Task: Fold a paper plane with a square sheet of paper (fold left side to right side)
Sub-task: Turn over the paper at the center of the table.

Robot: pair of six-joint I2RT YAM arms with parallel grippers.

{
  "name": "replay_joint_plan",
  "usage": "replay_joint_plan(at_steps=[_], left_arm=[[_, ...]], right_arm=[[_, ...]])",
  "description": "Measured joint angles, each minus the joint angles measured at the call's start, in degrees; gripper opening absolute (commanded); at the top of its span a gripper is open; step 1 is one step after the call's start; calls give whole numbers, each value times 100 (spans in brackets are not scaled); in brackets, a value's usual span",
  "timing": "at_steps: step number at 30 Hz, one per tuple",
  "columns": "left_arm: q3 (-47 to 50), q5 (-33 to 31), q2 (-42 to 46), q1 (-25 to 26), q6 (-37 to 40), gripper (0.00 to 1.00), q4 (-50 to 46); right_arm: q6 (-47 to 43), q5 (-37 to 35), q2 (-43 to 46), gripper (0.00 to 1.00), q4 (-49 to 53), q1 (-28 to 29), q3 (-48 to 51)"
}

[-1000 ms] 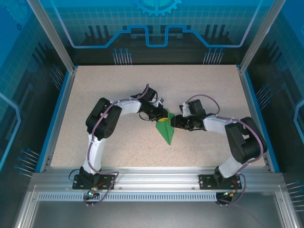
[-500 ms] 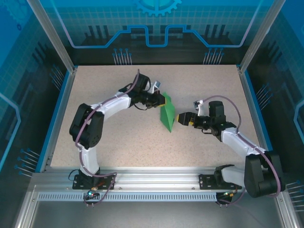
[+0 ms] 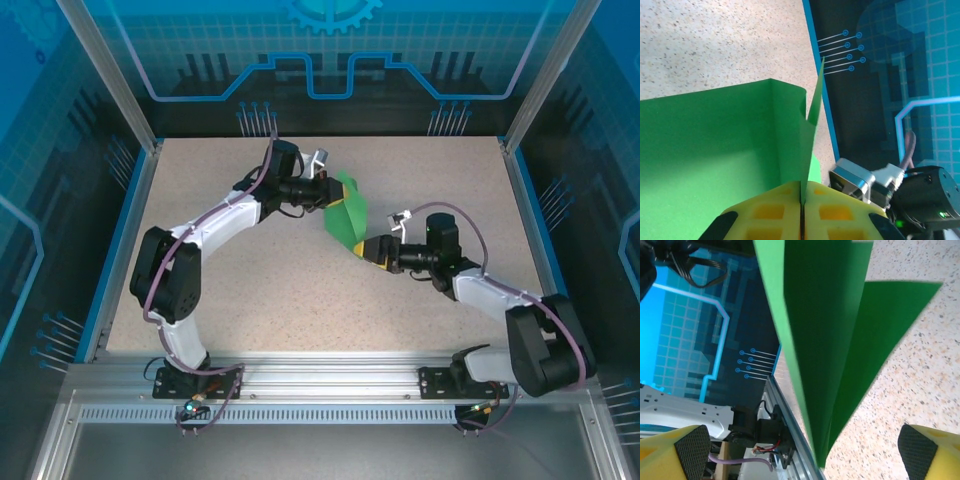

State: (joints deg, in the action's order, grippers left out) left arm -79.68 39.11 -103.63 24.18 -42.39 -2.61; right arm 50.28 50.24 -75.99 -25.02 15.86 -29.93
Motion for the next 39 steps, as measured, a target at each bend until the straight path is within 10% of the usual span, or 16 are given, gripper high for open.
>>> replay_joint_plan(at_steps=[23, 31, 39], left_arm=[[442, 431, 61, 170, -717, 11, 984], [527, 474, 90, 170, -721, 13, 1113], [680, 492, 170, 170, -719, 13, 1239]], right_arm=[[968, -72, -586, 57, -1276, 22, -774], [929, -160, -562, 68, -1097, -44, -763], [1104, -151, -490, 59, -1060, -162, -509]])
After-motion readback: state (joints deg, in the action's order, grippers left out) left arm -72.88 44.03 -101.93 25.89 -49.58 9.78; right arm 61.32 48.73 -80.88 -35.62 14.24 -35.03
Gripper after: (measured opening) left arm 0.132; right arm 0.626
